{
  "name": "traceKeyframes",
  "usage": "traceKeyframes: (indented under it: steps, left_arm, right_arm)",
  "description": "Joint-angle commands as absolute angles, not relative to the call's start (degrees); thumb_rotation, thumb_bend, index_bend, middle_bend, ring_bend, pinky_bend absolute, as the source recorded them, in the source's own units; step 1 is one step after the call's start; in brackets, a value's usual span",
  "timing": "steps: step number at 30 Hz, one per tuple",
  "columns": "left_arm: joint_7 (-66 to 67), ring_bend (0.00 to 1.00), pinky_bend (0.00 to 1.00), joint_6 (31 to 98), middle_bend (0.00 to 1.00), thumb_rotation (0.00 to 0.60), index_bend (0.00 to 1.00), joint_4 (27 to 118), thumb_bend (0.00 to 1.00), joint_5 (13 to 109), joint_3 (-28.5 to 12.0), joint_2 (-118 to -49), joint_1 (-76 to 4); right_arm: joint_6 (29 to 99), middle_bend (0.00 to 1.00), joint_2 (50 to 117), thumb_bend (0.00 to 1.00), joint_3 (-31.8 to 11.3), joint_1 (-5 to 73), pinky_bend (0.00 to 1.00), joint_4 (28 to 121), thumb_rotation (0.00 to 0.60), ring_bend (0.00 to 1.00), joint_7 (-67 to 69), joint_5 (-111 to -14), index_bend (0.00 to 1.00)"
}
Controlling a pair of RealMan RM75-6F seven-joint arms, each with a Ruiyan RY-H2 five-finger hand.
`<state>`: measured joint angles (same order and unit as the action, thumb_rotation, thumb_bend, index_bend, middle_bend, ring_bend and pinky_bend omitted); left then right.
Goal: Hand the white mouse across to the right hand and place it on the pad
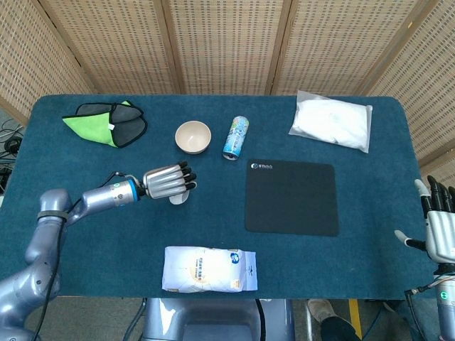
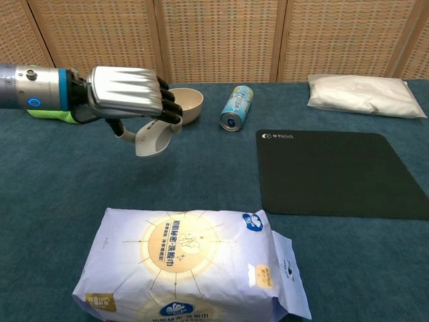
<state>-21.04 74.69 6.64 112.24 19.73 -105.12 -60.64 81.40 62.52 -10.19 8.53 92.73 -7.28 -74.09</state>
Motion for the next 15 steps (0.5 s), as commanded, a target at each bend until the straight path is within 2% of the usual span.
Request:
traceKeyframes:
  steps: [1, 8, 15]
  left_arm:
    - [-20.72, 0.38, 0.4, 72.89, 0.45, 0.6, 0.67, 6.88, 0.25, 113.42, 20.91, -107.06, -63.13]
    - [-20.31, 0.38, 0.4, 69.83, 0.45, 0.6, 0.67, 6.18, 0.22, 116.01, 23.77, -109.87, -66.01]
    - [-20.91, 0.38, 0.4, 68.26, 0.45, 0.6, 0.67, 5.51, 0.2, 116.86, 24.93, -111.65, -67.98]
  right_arm:
    - [81.22, 0.0, 62.27, 0.0, -10.34, 8.41, 0.0, 92.47, 0.6, 0.0, -6.6, -73.73, 0.0]
    - [80.7, 0.0, 61.86, 0.0, -10.58, 8.09, 0.0, 91.54, 0.6, 0.0, -5.22, -72.54, 0.0]
    - [80.26, 0.0, 61.63, 0.0, -10.93, 7.86, 0.0, 90.69, 0.6, 0.0, -4.25, -71.35, 0.0]
